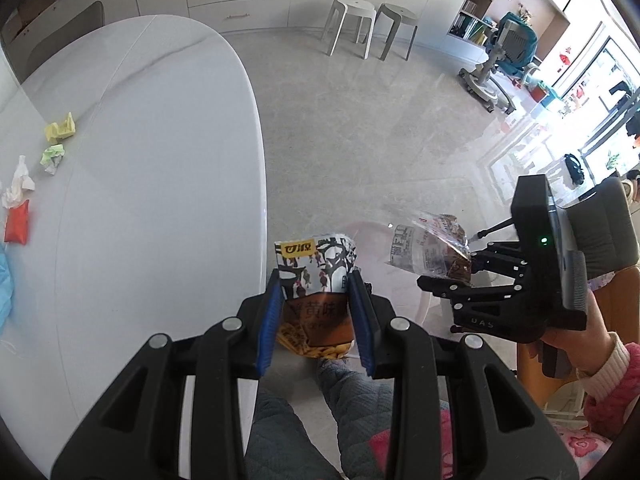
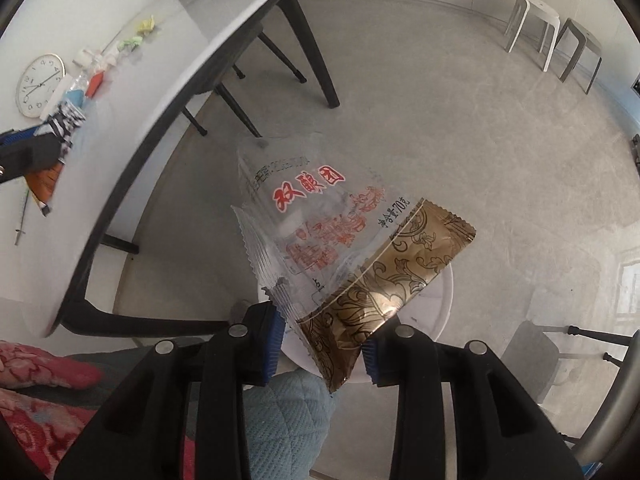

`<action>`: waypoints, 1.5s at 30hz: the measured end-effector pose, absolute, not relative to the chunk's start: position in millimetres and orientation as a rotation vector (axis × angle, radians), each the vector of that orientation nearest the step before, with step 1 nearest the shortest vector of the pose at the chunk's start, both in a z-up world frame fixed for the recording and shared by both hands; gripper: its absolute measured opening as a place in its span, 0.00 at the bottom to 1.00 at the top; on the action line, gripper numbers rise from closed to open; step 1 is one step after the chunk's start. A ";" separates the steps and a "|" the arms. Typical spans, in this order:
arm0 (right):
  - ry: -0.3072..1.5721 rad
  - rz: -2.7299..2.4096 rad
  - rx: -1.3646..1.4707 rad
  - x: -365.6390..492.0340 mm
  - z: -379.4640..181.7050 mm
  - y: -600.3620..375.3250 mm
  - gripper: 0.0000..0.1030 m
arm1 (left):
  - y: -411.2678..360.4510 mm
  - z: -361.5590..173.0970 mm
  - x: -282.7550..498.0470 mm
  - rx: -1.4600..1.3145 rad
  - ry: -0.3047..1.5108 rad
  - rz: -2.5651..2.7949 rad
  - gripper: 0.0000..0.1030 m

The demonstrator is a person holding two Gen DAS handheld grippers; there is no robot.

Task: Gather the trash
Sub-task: 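Carry the wrapper and plastic bag over the white bin and open both grippers, then grasp the red packet with the left gripper while the right gripper grasps the yellow paper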

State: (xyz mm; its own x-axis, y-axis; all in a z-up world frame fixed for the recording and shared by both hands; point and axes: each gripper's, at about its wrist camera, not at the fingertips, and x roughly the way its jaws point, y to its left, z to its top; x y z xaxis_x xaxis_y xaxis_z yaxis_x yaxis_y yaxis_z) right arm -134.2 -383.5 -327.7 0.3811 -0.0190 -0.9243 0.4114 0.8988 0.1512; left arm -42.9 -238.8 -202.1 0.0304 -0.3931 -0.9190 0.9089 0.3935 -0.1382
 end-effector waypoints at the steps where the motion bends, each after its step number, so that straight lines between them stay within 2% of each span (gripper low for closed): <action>1: 1.169 -0.280 0.385 -132.0 -332.6 -383.8 0.45 | -241.2 -202.2 -44.2 0.586 1.122 -1.092 0.31; 3: 1.201 -0.268 0.383 -128.3 -341.2 -384.2 0.57 | -242.1 -202.9 -46.8 0.590 1.121 -1.087 0.31; 7: 1.222 -0.259 0.371 -128.8 -344.0 -385.2 0.67 | -247.9 -205.6 -51.4 0.591 1.130 -1.087 0.31; 12: 1.210 -0.262 0.391 -139.2 -337.2 -392.8 0.71 | -252.6 -212.9 -56.3 0.605 1.148 -1.102 0.31; 16: 1.188 -0.292 0.398 -151.1 -327.3 -399.1 0.78 | -264.2 -221.6 -69.0 0.626 1.180 -1.133 0.32; 23: 1.141 -0.361 0.424 -181.0 -306.7 -422.1 0.80 | -287.6 -230.6 -103.0 0.688 1.212 -1.238 0.32; 25: 1.133 -0.382 0.427 -189.0 -303.1 -429.7 0.82 | -292.2 -230.9 -112.2 0.710 1.205 -1.266 0.37; 27: 1.125 -0.406 0.434 -195.4 -300.1 -437.1 0.83 | -296.1 -230.9 -120.2 0.736 1.189 -1.278 0.58; 28: 1.120 -0.416 0.443 -199.3 -298.9 -440.7 0.83 | -298.2 -229.0 -124.2 0.747 1.172 -1.283 0.62; 36: 1.093 -0.440 0.473 -207.7 -291.7 -455.3 0.83 | -304.4 -218.9 -131.0 0.747 1.130 -1.290 0.74; 45: 1.091 -0.408 0.437 -193.8 -285.4 -451.7 0.85 | -297.2 -215.2 -116.8 0.689 1.123 -1.210 0.81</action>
